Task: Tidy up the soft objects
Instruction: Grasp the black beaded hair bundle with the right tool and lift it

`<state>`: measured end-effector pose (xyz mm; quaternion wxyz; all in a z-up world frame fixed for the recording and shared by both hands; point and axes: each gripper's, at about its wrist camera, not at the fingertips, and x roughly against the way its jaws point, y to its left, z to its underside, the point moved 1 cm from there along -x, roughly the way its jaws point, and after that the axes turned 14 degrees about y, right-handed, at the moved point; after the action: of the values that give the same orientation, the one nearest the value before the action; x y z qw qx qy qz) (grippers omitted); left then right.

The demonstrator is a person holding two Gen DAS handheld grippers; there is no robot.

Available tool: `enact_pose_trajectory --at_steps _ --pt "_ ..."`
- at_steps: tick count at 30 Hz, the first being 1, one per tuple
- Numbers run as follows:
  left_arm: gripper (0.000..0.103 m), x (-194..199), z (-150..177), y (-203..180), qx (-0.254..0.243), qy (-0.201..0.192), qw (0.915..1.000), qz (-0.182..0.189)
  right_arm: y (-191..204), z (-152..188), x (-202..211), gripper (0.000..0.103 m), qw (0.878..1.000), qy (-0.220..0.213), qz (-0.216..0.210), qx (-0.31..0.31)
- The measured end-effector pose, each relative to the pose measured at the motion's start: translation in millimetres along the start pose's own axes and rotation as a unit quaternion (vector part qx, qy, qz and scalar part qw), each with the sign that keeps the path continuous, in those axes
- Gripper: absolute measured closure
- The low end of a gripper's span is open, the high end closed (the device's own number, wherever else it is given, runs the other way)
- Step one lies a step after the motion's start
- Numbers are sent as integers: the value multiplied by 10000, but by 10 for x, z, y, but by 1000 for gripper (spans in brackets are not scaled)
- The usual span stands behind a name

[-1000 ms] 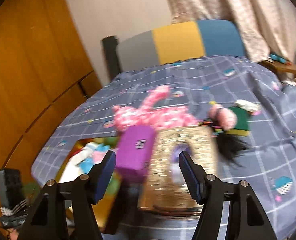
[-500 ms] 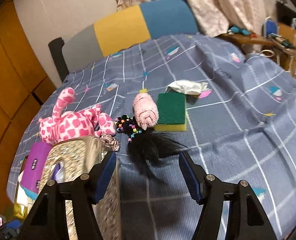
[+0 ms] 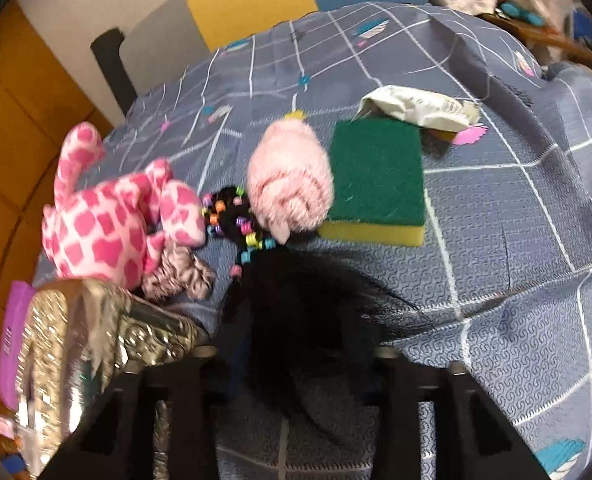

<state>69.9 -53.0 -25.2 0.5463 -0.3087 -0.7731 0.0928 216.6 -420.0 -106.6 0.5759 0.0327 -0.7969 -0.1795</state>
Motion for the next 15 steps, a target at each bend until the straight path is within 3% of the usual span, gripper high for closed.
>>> enact_pose_trajectory --at_steps 2,3,9,15 --pt "58 -15 1 -11 -8 29 10000 11 24 38 -2 96 9999 -19 66 145" --pt "58 -18 1 -19 -22 30 10000 24 31 64 19 98 9997 -55 99 213" --pt "58 -44 7 -59 -104 54 9999 78 -86 304 352 101 9971 -437 422 461" --pt "58 -88 23 -110 -153 115 9997 147 -672 632 746 102 9939 -836 674 -239"
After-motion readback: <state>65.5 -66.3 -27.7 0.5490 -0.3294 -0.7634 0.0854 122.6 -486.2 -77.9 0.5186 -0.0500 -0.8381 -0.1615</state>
